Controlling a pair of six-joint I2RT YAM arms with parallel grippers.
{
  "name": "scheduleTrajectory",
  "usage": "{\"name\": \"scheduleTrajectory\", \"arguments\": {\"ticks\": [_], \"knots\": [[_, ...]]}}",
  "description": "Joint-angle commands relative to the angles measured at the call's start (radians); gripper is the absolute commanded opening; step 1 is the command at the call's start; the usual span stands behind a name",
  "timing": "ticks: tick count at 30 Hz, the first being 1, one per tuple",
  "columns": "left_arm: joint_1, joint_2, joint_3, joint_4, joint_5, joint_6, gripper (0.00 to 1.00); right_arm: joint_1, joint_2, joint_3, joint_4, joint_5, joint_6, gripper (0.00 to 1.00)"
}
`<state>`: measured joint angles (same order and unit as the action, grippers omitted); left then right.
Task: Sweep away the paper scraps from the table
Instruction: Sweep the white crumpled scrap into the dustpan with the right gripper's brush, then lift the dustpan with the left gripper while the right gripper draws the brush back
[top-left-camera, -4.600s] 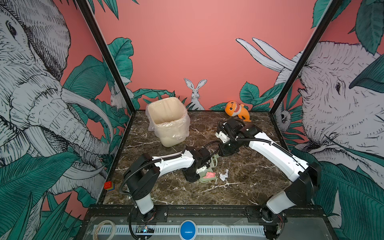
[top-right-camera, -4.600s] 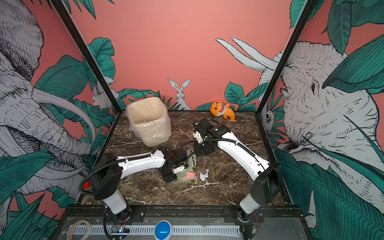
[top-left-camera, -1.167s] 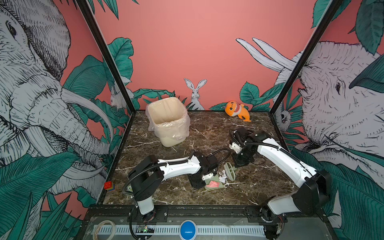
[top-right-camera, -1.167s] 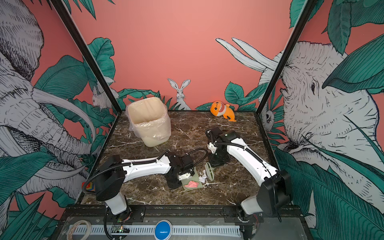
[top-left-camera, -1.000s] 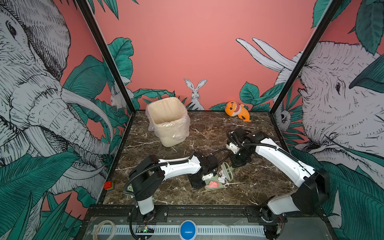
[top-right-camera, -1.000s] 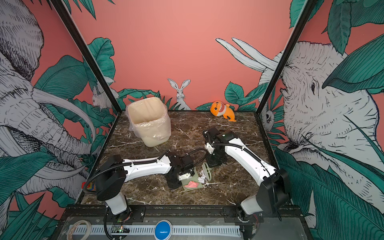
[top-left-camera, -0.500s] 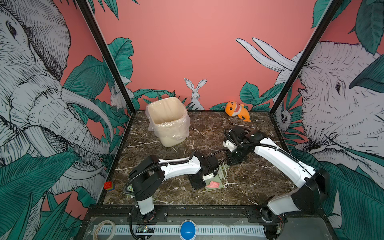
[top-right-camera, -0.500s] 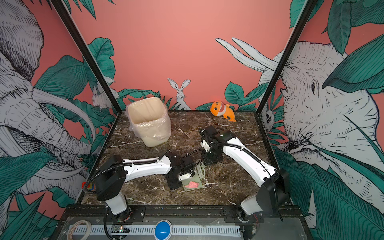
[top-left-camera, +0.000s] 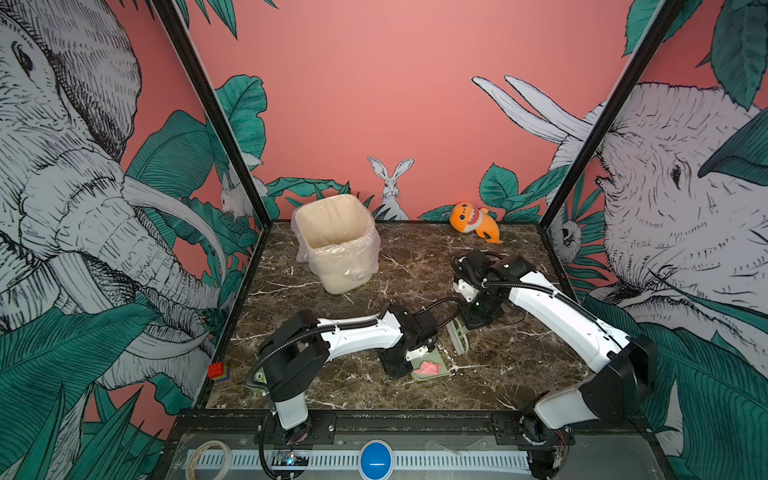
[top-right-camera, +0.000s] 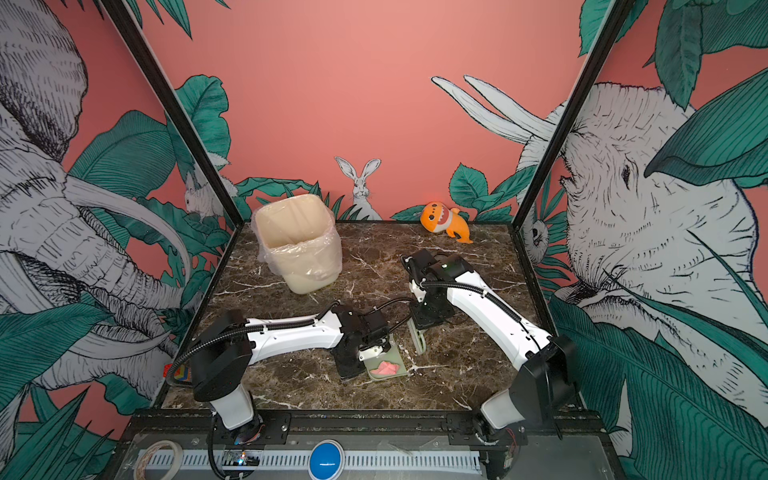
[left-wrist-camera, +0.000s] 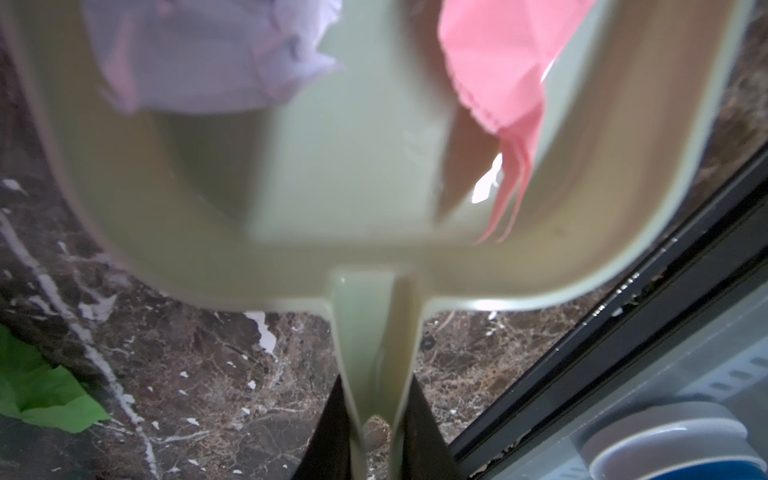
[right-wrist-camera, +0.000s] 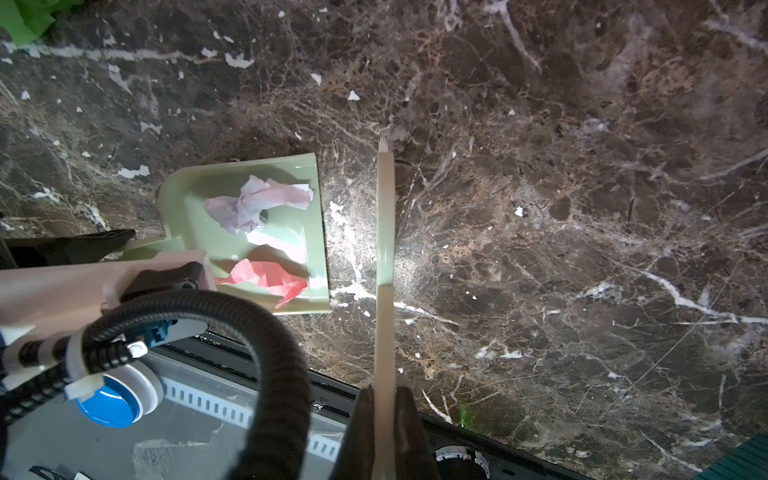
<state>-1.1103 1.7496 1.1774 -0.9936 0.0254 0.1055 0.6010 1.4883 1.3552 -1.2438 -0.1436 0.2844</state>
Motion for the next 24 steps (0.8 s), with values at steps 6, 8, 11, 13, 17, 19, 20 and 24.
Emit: {"name": "scheduleTrajectory", "arguments": {"ticks": [6,8,11,13,17,19,20,24], "knots": [[-0.005,-0.011,-0.005,-0.003,-0.005,0.001,0.14,0.075,0.052,0.025,0.038,-0.087,0.017,0.0],[-0.005,-0.009,-0.005,-0.004,-0.007,0.002,0.14,0.087,0.053,0.03,0.049,-0.116,0.019,0.0],[-0.005,-0.01,-0.005,-0.006,-0.009,0.003,0.14,0.096,0.048,0.033,0.068,-0.155,0.027,0.0],[-0.005,-0.009,-0.004,-0.005,-0.011,0.003,0.14,0.097,0.04,0.03,0.079,-0.173,0.032,0.0],[-0.005,-0.009,-0.005,-0.004,-0.017,0.0,0.14,0.097,0.026,0.017,0.069,-0.164,0.033,0.0],[-0.005,-0.01,-0.008,-0.003,-0.023,-0.002,0.14,0.097,0.017,0.007,0.068,-0.162,0.033,0.0],[-0.005,-0.012,-0.009,-0.002,-0.027,-0.004,0.14,0.097,0.01,0.002,0.066,-0.157,0.034,0.0],[-0.005,-0.022,-0.015,0.004,-0.038,-0.009,0.14,0.086,-0.018,-0.005,0.042,-0.125,0.029,0.0]]}}
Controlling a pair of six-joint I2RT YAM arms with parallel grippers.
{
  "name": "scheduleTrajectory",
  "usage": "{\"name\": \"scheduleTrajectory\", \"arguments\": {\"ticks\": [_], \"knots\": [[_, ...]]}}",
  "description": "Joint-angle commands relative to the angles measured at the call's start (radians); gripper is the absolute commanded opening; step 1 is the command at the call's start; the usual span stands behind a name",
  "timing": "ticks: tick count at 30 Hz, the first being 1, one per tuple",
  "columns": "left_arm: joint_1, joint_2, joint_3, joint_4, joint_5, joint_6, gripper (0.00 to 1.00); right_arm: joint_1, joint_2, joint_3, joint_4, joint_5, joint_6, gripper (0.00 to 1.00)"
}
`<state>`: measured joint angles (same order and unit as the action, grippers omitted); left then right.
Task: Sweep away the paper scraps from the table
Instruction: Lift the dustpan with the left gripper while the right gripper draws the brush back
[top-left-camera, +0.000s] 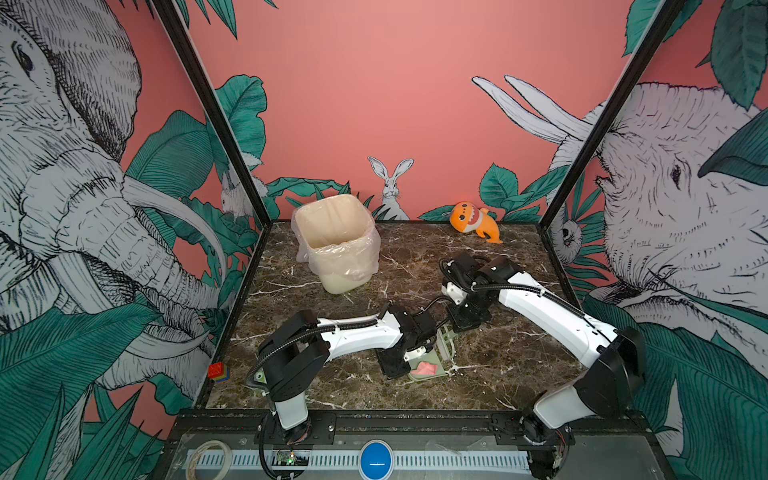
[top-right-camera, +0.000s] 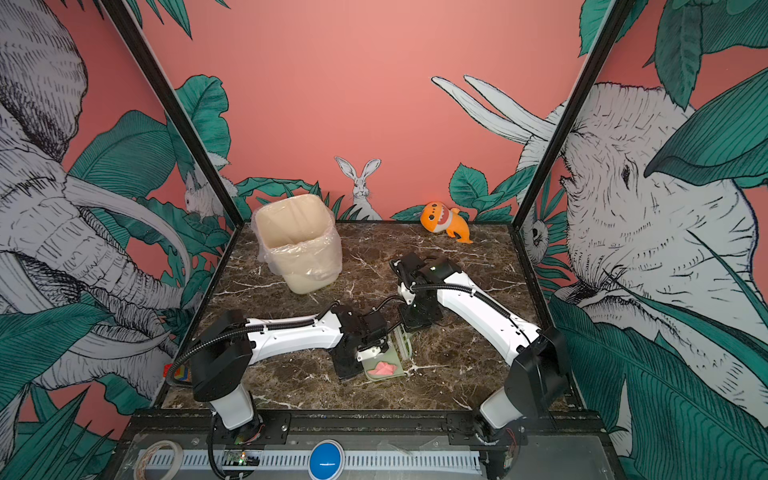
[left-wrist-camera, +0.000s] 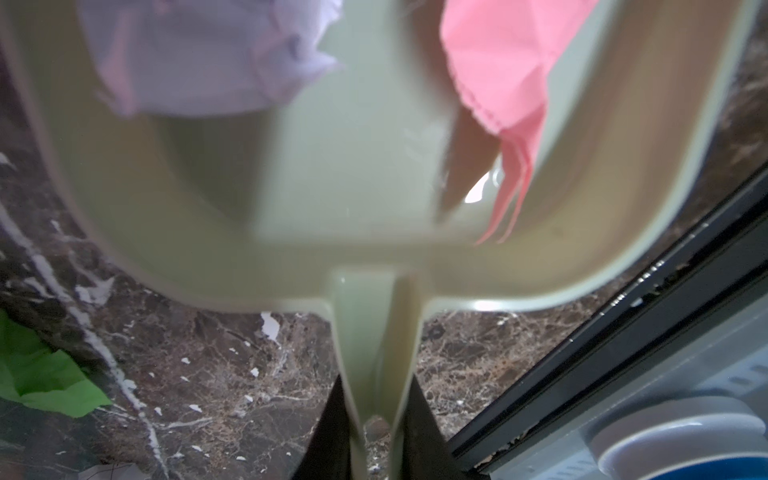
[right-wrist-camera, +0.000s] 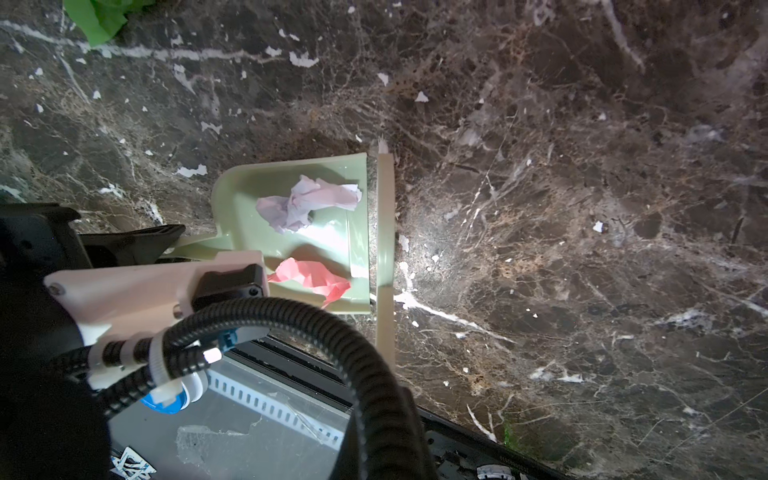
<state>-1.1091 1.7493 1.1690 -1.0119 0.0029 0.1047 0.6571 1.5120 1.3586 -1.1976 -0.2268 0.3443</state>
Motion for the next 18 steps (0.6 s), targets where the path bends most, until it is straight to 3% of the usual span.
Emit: {"name": "scheduleTrajectory", "arguments": {"ticks": [1,18], "knots": [[-0.006,-0.023,-0.008,0.023,-0.019,-0.011,0.14,0.023,-0.051,-0.009,-0.01,-0.038,-0.031,0.0],[-0.005,-0.086,-0.009,0.04,-0.1,-0.035,0.13,-0.2,-0.201,-0.006,-0.138,0.008,-0.125,0.0]]}}
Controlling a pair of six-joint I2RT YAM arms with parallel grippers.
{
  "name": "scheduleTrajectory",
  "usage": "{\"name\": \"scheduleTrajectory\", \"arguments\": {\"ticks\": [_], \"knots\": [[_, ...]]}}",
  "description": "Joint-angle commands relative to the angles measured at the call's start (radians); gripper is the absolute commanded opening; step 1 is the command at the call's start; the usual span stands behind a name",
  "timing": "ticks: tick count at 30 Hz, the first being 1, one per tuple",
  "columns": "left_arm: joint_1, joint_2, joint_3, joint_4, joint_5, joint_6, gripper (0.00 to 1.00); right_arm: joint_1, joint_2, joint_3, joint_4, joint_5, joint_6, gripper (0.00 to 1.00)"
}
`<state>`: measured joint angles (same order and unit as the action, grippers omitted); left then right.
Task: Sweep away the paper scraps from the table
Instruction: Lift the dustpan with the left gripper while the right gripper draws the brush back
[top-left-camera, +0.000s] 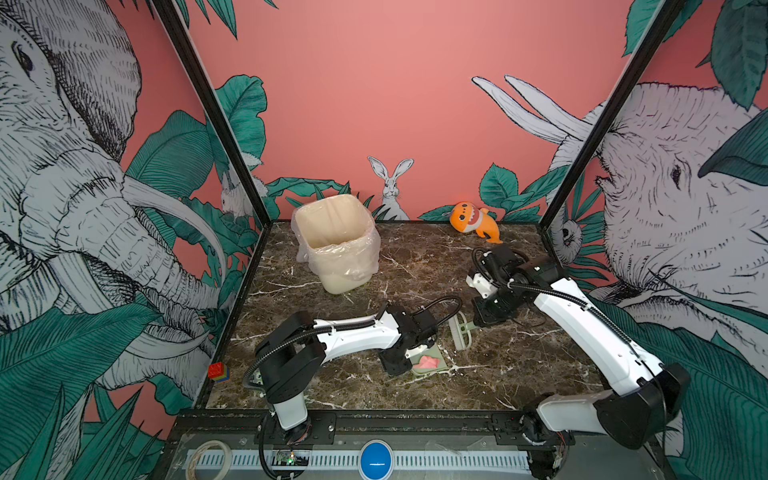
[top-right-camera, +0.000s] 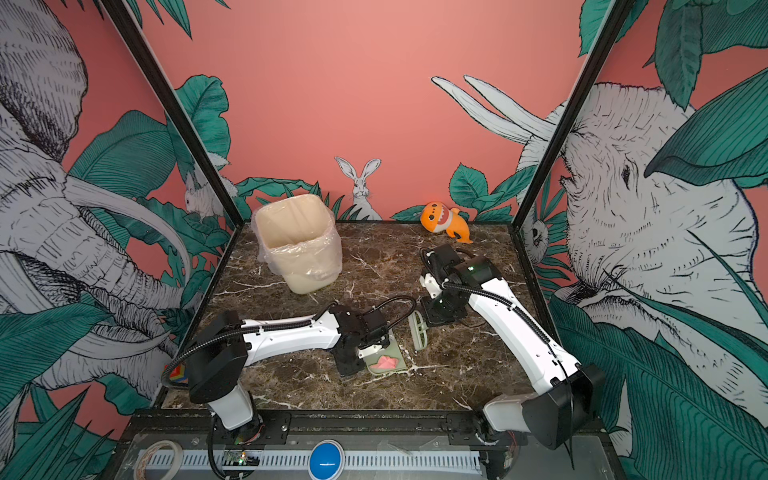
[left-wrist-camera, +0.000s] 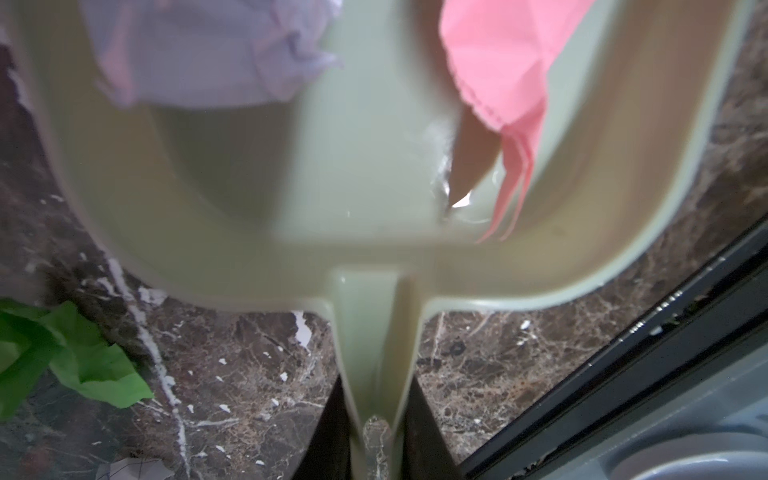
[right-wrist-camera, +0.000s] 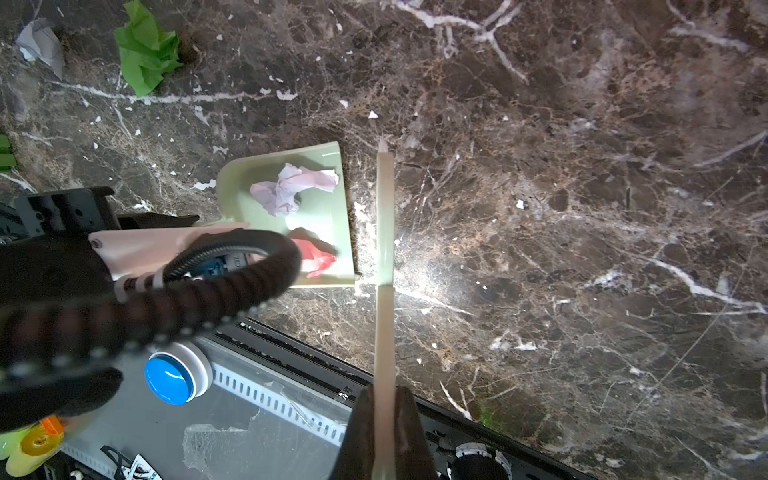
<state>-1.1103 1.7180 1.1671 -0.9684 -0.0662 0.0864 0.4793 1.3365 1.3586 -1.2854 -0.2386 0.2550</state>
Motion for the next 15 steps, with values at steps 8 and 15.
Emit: {"name": "scheduleTrajectory", "arguments": {"ticks": [8,15], "knots": [[0.016,-0.144,-0.013,0.03,-0.096,-0.047,0.13,-0.099,-0.063,-0.027,-0.045,0.006,-0.06,0.0],[0.049,-0.236,-0.002,0.039,-0.131,-0.061,0.13,-0.134,-0.081,-0.039,-0.023,-0.026,-0.065,0.0]]}}
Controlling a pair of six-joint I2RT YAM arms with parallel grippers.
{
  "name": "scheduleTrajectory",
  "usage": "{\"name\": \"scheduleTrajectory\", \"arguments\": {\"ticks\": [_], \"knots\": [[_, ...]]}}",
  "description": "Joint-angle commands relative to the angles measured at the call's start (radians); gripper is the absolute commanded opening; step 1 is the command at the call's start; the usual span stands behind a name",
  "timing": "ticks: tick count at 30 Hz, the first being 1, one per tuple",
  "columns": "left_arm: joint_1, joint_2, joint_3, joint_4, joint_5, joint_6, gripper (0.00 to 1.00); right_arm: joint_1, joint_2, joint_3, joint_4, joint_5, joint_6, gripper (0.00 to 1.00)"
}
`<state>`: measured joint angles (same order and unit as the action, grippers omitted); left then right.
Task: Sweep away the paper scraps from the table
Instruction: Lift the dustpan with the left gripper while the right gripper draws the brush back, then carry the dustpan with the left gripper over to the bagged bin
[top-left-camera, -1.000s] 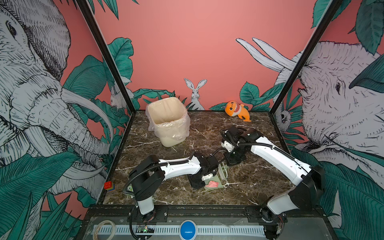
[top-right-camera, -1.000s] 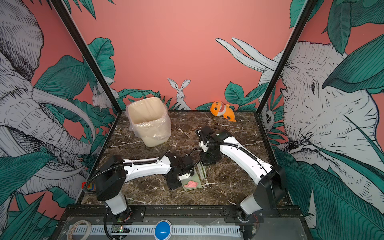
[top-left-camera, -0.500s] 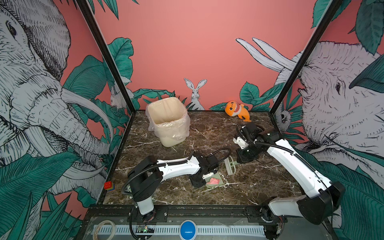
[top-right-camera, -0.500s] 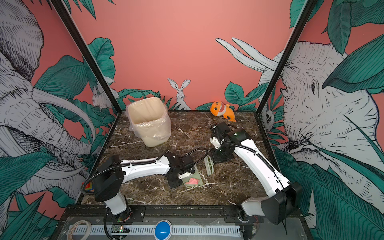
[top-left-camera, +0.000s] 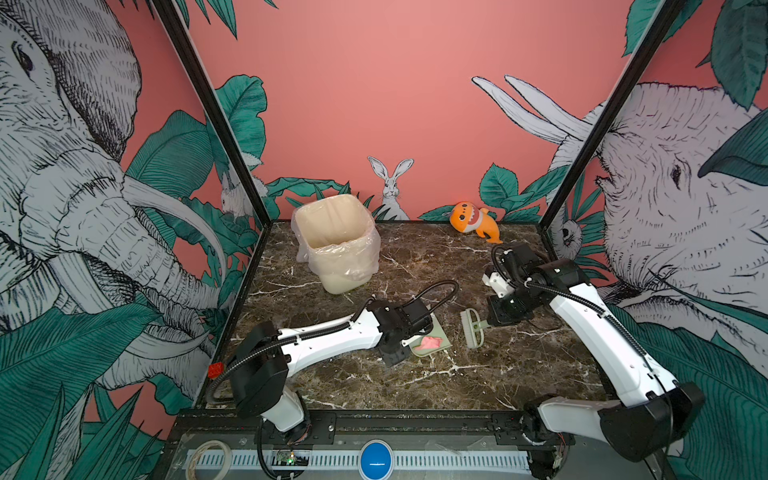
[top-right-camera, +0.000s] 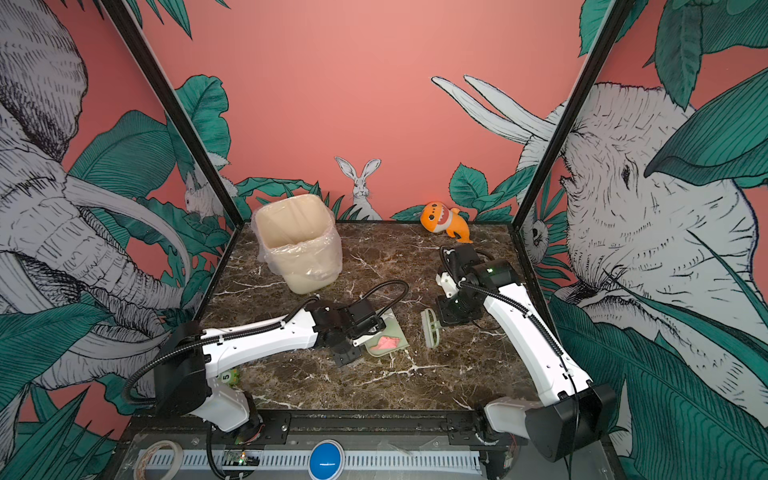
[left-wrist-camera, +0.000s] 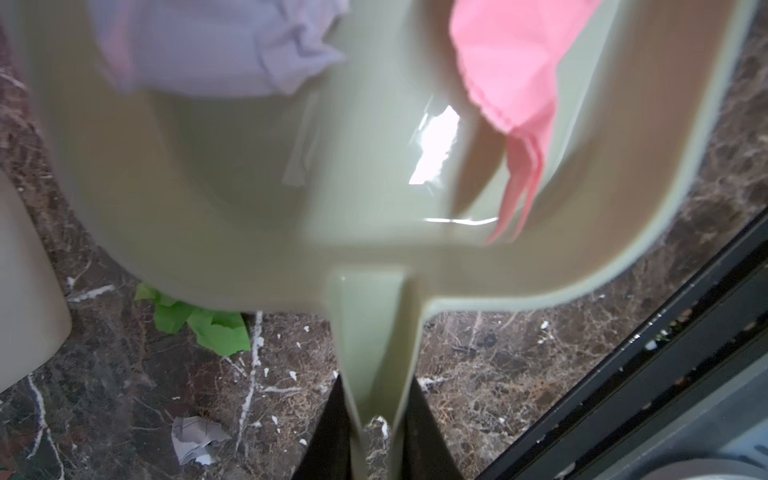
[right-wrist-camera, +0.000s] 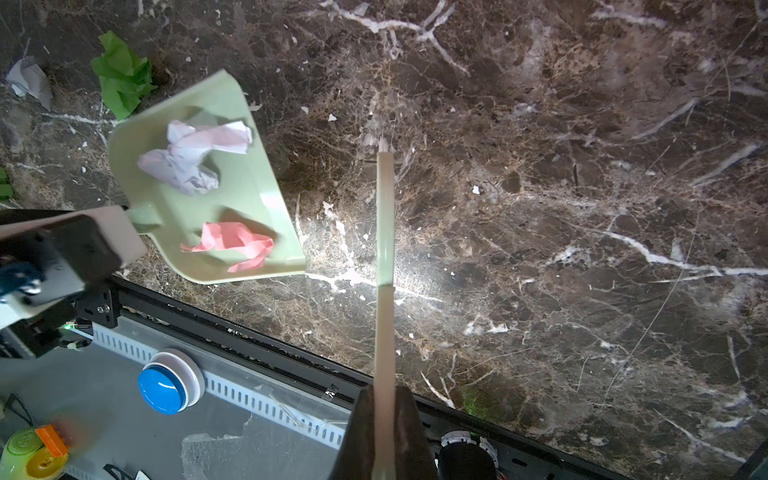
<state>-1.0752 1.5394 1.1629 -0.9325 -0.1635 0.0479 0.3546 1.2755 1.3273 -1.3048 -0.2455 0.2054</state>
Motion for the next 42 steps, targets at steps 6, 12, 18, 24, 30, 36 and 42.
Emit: {"name": "scheduleTrajectory", "arguments": {"ticks": [6,12,18,24,30,36,42], "knots": [[0.069,-0.145,0.028,0.016,-0.032,-0.029,0.13,-0.023,-0.029,-0.009,0.01,-0.036,-0.015,0.0],[0.126,-0.182,0.096,-0.053,0.0,-0.022,0.13,-0.031,-0.031,-0.009,0.014,-0.054,-0.018,0.0],[0.16,-0.195,0.202,-0.159,0.043,-0.029,0.13,-0.037,-0.036,-0.004,0.027,-0.079,-0.016,0.0],[0.23,-0.212,0.308,-0.268,0.064,-0.031,0.14,-0.04,-0.04,0.001,0.039,-0.098,-0.017,0.0],[0.337,-0.228,0.38,-0.327,0.084,-0.016,0.14,-0.046,-0.043,0.004,0.045,-0.112,-0.023,0.0],[0.481,-0.245,0.419,-0.362,0.107,0.01,0.14,-0.057,-0.056,-0.004,0.053,-0.128,-0.029,0.0],[0.605,-0.257,0.435,-0.38,0.104,0.026,0.15,-0.068,-0.061,-0.008,0.071,-0.147,-0.038,0.0]]}}
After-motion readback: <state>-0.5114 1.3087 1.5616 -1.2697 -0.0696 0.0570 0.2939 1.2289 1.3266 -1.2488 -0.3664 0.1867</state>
